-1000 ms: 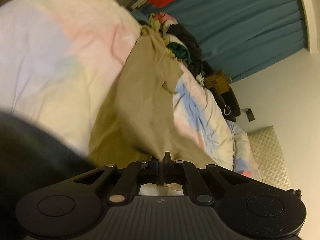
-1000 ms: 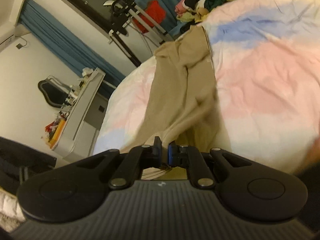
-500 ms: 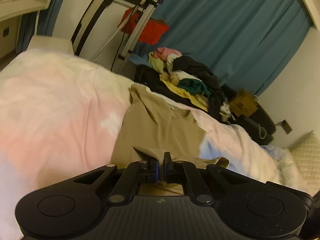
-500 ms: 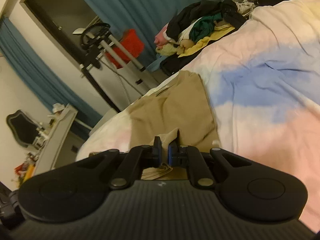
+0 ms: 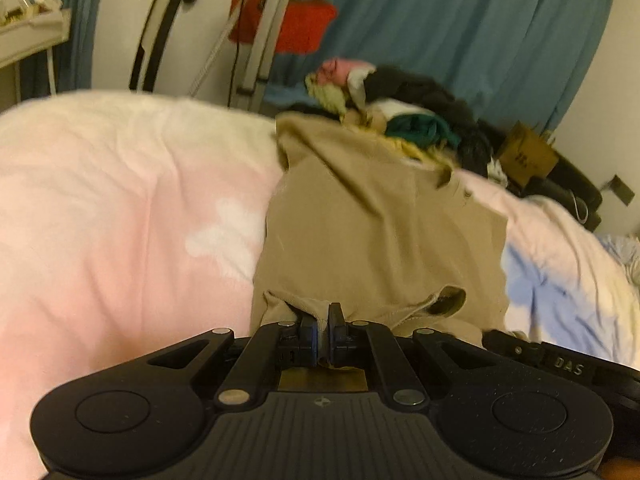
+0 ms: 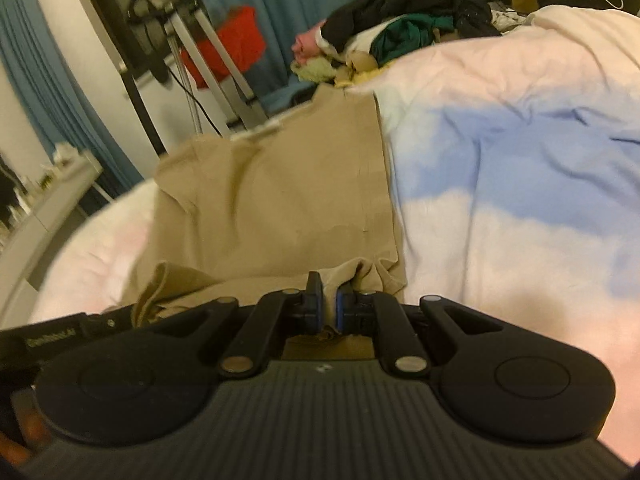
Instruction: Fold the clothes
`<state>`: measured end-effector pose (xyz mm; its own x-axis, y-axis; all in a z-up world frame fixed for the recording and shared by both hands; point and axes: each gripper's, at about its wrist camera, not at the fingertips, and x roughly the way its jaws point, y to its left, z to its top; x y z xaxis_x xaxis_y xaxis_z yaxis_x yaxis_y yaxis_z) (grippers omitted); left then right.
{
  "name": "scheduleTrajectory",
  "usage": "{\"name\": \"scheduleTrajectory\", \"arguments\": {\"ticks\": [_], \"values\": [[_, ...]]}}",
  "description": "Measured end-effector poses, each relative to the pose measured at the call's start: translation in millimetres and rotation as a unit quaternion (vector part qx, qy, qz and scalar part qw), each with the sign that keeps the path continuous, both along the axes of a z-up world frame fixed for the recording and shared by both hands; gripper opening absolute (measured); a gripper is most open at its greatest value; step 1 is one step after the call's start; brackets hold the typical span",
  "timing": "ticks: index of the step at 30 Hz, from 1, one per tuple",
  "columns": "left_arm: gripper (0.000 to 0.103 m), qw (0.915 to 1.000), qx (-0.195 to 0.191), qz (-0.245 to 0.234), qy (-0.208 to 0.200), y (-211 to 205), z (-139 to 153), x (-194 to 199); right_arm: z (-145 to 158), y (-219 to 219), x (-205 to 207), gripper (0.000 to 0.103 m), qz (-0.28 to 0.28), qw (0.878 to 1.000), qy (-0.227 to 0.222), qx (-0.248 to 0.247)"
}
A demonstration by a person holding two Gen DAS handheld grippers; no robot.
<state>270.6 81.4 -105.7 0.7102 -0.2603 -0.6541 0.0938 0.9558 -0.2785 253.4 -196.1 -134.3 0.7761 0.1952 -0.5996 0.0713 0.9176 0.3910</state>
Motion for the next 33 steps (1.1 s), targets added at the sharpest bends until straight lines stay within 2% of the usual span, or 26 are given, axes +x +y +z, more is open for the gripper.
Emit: {"name": "scheduleTrajectory", "arguments": {"ticks": [7, 11, 12, 13, 14, 15, 16, 18, 22, 26, 30, 33], "values": [[0.01, 0.9995, 0.021, -0.015, -0.016, -4, 8, -9, 14, 0, -11, 0.011, -0.001, 1.0, -0.007, -0.003], [0.02, 0.9977, 0.037, -0.018, -0.053, -8, 32, -40, 39, -4, -36, 0.017, -0.004, 0.999, -0.039, -0.002], [0.028, 0.997, 0.041, -0.02, -0.063, -9, 39, -50, 46, -5, -44, 0.022, -0.004, 0.999, -0.049, -0.003], [0.035, 0.9961, 0.044, -0.024, -0.072, -10, 47, -61, 54, -5, -55, 0.039, -0.004, 0.998, -0.061, -0.007], [0.05, 0.9953, 0.047, -0.024, -0.082, -10, 55, -72, 62, -6, -66, 0.066, -0.004, 0.997, -0.074, -0.01], [0.063, 0.9944, 0.05, -0.019, -0.091, -10, 62, -84, 69, -6, -77, 0.08, -0.003, 0.996, -0.087, -0.014], [0.068, 0.9932, 0.054, -0.016, -0.102, -10, 70, -96, 76, -6, -88, 0.094, -0.003, 0.995, -0.101, -0.019], [0.083, 0.9904, 0.062, -0.013, -0.122, -10, 84, -119, 89, -5, -110, 0.093, -0.001, 0.992, -0.124, -0.028], [0.088, 0.986, 0.074, -0.02, -0.148, -11, 104, -155, 107, -1, -138, 0.093, 0.009, 0.989, -0.141, -0.031], [0.093, 0.9849, 0.069, -0.014, -0.159, -8, 109, -179, 109, 1, -158, 0.093, 0.006, 0.989, -0.142, -0.028], [0.095, 0.9882, 0.064, -0.017, -0.138, -3, 102, -191, 101, 1, -170, 0.093, -0.003, 0.992, -0.124, -0.016], [0.096, 0.9945, 0.053, -0.032, -0.084, -1, 87, -187, 88, -6, -168, 0.093, -0.016, 0.996, -0.084, 0.036]]}}
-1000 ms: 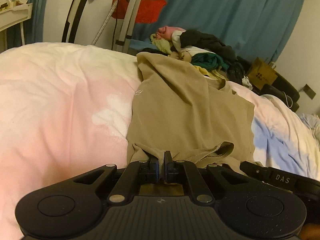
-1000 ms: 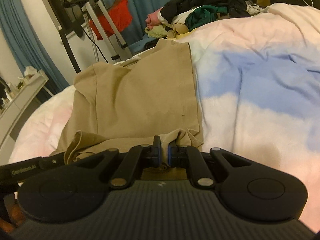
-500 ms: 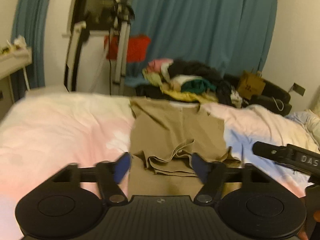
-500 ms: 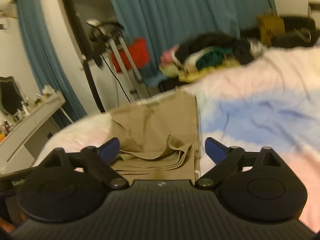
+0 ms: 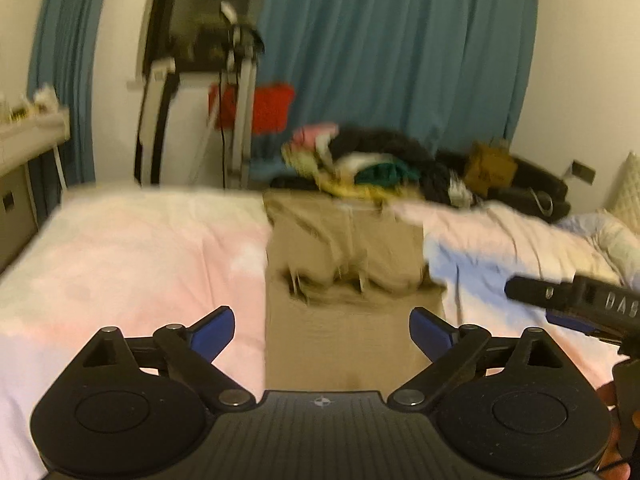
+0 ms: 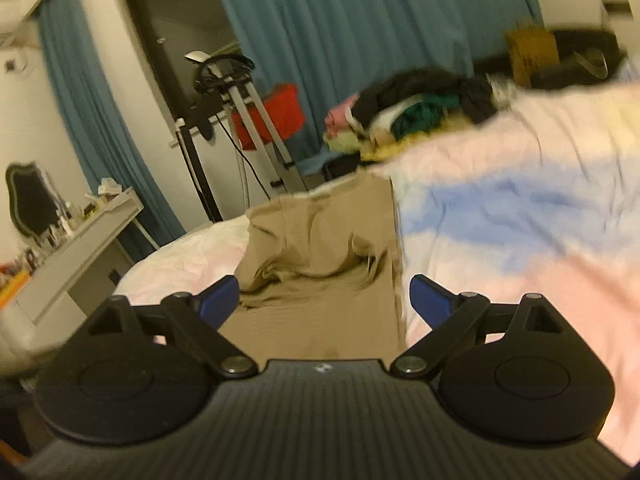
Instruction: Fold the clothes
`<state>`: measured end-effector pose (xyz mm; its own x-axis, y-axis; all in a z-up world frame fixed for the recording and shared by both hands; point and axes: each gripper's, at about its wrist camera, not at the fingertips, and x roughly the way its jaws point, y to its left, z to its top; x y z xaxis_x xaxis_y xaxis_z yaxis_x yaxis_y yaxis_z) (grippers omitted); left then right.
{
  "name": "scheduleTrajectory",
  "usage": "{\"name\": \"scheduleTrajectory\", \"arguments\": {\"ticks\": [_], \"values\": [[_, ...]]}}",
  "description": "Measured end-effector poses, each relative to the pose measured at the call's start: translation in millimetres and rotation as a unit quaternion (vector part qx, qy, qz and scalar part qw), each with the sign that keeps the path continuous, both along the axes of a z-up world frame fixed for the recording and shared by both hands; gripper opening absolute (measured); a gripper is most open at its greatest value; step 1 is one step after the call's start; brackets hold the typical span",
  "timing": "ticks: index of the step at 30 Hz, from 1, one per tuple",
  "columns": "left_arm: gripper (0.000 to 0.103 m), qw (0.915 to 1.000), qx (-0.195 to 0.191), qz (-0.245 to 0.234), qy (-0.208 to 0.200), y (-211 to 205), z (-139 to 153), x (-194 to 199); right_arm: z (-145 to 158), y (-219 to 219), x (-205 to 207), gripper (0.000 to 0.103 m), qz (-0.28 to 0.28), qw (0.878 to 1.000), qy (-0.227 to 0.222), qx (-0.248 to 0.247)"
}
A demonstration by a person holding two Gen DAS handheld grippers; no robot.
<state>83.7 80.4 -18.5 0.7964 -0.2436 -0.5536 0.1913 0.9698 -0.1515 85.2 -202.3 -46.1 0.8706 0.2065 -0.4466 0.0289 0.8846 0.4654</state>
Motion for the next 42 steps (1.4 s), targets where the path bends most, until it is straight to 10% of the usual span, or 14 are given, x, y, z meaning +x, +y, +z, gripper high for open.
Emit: {"name": "scheduleTrajectory", "arguments": {"ticks": [5, 9, 13, 16, 24, 29, 42], "values": [[0.095, 0.9872, -0.072, -0.004, 0.142, 9, -38, 23, -53, -23, 13, 0.093, -0.015, 0.973, 0.139, 0.183], [0.089, 0.9516, -0.182, 0.009, 0.247, 28, -77, 45, -90, -23, 14, 0.094, -0.005, 0.929, 0.202, 0.309], [0.089, 0.9307, -0.255, 0.044, 0.259, 44, -96, 56, -111, -10, 20, 0.094, 0.014, 0.906, 0.208, 0.369], [0.069, 0.9208, -0.294, 0.077, 0.245, 57, -99, 59, -124, -9, 22, 0.089, -0.007, 0.897, 0.204, 0.392], [0.018, 0.9227, -0.307, 0.092, 0.214, 71, -98, 60, -126, -20, 15, 0.053, -0.09, 0.916, 0.171, 0.351], [0.011, 0.927, -0.311, 0.086, 0.191, 66, -87, 55, -121, -17, 14, 0.02, -0.103, 0.932, 0.159, 0.31], [0.006, 0.9219, -0.356, 0.071, 0.135, 71, -52, 23, -62, -23, -13, 0.01, -0.064, 0.961, 0.06, 0.262]]}}
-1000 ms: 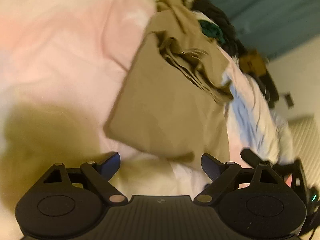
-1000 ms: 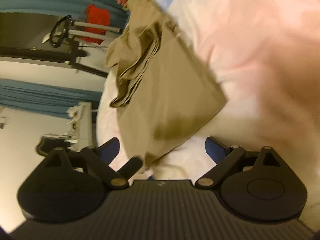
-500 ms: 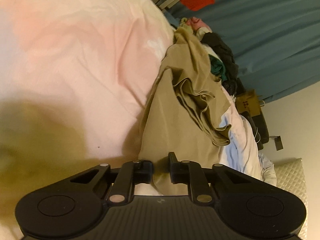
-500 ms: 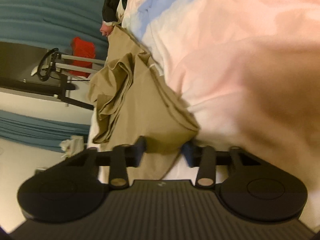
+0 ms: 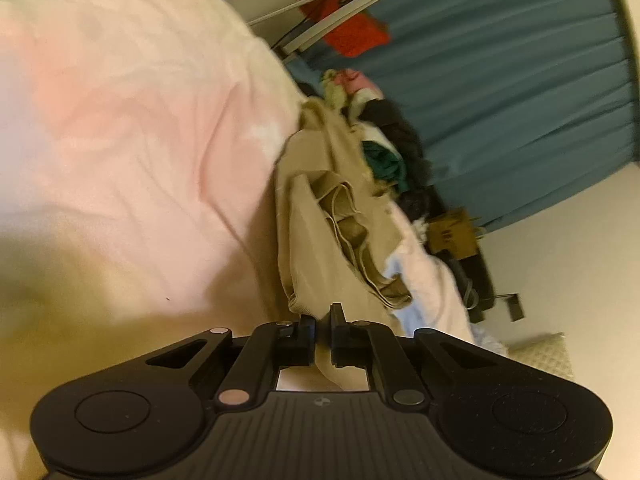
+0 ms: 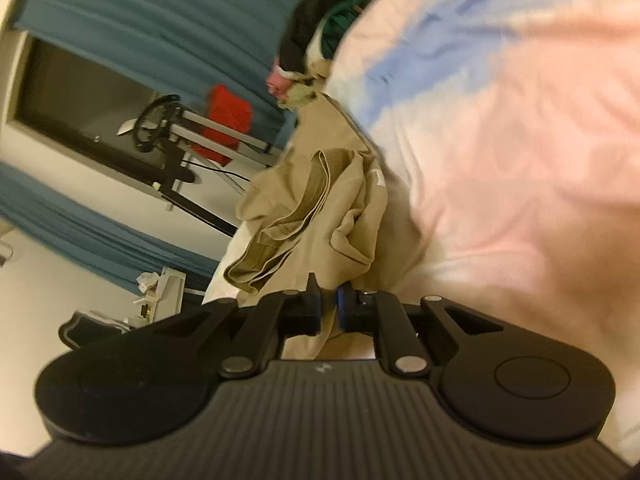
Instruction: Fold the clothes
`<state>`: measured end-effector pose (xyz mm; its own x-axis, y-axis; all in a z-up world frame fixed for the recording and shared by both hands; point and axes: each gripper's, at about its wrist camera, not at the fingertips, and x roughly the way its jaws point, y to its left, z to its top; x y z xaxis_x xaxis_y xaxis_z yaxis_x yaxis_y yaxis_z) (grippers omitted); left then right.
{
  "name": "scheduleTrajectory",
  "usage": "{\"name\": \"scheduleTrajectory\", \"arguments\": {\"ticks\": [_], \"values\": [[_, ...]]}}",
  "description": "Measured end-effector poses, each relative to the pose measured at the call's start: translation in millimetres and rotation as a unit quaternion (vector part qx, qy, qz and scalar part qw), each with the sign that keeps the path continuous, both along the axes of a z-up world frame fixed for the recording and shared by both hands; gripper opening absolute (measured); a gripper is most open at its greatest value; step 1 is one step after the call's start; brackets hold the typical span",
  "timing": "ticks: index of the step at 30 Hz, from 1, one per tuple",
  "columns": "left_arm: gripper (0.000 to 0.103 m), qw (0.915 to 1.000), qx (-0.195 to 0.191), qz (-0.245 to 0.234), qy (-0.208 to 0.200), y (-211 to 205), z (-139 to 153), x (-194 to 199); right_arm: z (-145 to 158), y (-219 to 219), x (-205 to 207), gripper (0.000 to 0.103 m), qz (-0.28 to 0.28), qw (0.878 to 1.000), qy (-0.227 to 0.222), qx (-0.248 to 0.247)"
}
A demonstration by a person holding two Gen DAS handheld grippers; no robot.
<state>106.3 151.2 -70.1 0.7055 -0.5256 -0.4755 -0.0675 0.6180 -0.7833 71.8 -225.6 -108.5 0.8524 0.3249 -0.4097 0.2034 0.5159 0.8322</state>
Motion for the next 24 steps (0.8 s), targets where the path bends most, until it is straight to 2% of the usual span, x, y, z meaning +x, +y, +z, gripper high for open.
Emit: {"name": "scheduleTrajectory", "arguments": {"ticks": [3, 7, 15, 18, 21, 24], "values": [[0.006, 0.9998, -0.012, -0.001, -0.013, 0, 7, -21, 15, 3, -21, 0.01, 0.001, 1.0, -0.021, -0.02], [0.006, 0.9994, -0.029, 0.003, -0.017, 4, 7, -50, 14, 6, -54, 0.01, -0.003, 0.999, -0.031, -0.019], [0.006, 0.9987, -0.011, 0.001, -0.049, 4, 23, -120, 20, 13, -124, 0.01, 0.001, 0.998, -0.054, -0.036], [0.006, 0.9982, -0.004, 0.004, -0.059, 4, 30, -161, 27, 11, -156, 0.01, 0.007, 0.997, -0.061, -0.037], [0.006, 0.998, 0.005, 0.003, -0.063, 0, 35, -202, 40, 11, -191, 0.01, 0.011, 0.996, -0.067, -0.058], [0.006, 0.9983, -0.013, -0.006, -0.057, -1, 37, -230, 53, 9, -218, 0.01, 0.007, 0.994, -0.074, -0.081]]}}
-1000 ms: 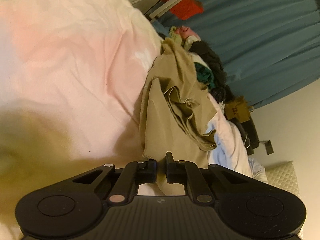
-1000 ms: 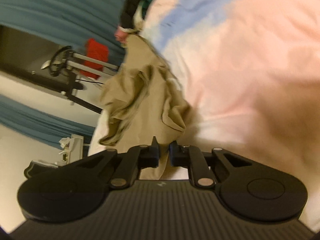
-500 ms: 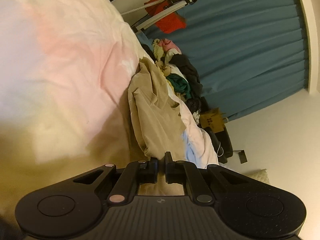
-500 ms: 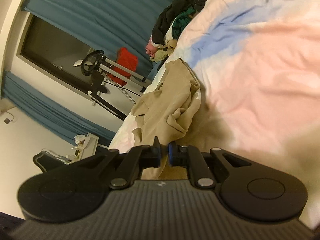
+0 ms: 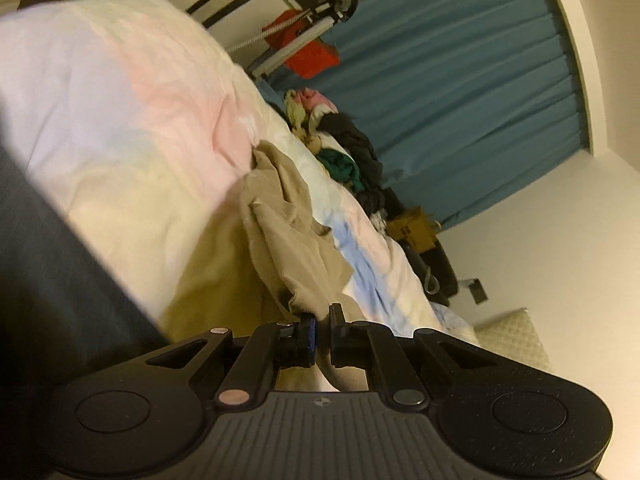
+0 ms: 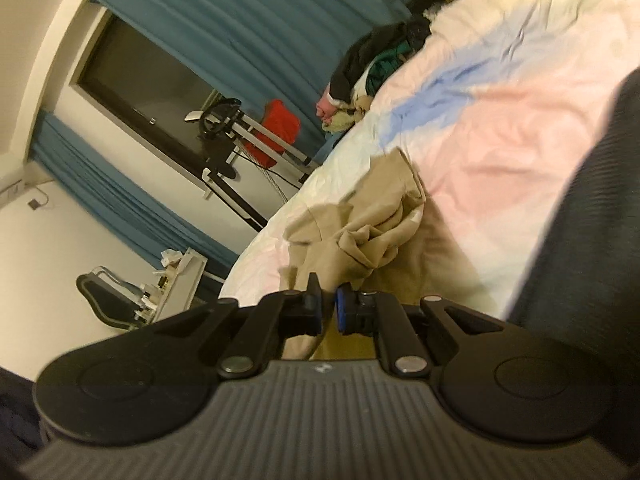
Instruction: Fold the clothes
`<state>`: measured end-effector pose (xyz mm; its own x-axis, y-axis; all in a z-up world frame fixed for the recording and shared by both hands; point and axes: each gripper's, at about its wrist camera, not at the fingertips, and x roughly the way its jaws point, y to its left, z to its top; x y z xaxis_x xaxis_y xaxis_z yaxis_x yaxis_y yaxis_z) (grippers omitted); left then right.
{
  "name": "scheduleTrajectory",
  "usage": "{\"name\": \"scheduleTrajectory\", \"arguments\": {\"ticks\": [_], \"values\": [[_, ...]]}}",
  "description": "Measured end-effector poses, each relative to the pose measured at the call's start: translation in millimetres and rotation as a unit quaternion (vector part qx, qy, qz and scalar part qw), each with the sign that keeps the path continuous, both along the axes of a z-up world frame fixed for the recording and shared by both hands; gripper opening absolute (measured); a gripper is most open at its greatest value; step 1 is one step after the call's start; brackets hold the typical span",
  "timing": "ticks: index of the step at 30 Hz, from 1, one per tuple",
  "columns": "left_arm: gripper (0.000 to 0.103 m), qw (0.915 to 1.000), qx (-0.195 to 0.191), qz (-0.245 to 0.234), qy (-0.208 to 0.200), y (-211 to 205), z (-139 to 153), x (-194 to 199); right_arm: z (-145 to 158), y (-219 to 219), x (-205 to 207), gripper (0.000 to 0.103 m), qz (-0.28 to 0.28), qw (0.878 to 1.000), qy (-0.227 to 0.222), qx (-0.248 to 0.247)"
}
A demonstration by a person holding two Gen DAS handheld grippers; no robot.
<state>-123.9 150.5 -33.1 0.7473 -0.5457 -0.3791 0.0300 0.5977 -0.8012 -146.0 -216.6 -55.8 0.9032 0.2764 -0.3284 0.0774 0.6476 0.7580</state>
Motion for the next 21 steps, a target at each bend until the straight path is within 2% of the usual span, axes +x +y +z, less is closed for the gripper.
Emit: {"name": "scheduleTrajectory", "arguments": {"ticks": [3, 8, 12, 16, 21], "values": [[0.006, 1.0, -0.007, -0.003, 0.0, 1, 6, -7, 3, -3, -8, 0.01, -0.002, 1.0, 0.007, 0.002], [0.007, 1.0, -0.005, -0.007, -0.004, -7, 24, 30, 8, -10, 22, 0.01, -0.009, 1.0, -0.004, 0.013], [0.008, 0.9995, 0.025, -0.008, -0.019, -24, 51, 89, 27, -17, 78, 0.01, -0.017, 1.0, -0.021, 0.016], [0.008, 0.9974, 0.068, 0.006, -0.022, -42, 73, 151, 41, -21, 148, 0.011, -0.022, 1.0, -0.004, 0.019], [0.008, 0.9937, 0.109, 0.021, -0.015, -58, 71, 222, 34, -26, 224, 0.011, -0.039, 0.998, 0.031, 0.028]]}}
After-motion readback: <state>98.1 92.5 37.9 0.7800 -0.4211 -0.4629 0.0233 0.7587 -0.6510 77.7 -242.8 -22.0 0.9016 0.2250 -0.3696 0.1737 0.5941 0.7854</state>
